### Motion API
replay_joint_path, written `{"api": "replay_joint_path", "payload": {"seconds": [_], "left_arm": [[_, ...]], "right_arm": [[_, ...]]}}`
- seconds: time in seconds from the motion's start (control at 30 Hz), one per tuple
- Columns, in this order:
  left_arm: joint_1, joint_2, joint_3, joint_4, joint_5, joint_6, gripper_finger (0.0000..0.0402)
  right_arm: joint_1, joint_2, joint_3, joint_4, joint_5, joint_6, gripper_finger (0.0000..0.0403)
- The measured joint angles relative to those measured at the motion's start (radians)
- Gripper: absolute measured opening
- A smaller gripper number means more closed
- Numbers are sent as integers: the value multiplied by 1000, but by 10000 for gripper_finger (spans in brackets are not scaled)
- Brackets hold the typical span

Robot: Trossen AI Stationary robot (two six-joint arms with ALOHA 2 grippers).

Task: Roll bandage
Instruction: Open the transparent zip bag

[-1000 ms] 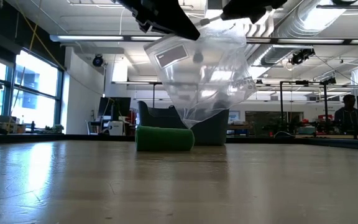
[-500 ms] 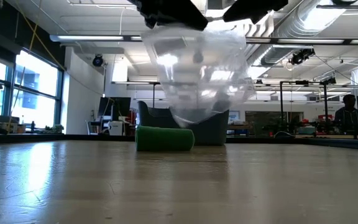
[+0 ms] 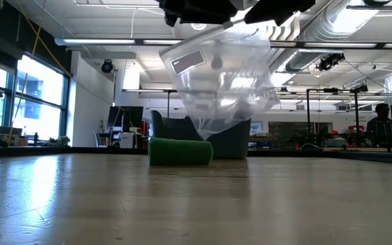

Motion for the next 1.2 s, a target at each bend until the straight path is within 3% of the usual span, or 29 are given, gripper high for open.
{"api": "replay_joint_path", "payload": {"seconds": [0.17,0.6,0.93,1.2], "left_arm": [[2,5,0,1,-4,7,117],[-2,39,0,3,-35,35,36],[-26,26,0,-62,-97,7,33],[-53,-24,0,-282,-113,-123,34]], "right_arm": [[0,0,0,0,0,0,1],[0,0,0,-1,-1,-2,0],[0,0,0,-9,-2,0,0],[0,1,0,-22,-3,0,0]]}}
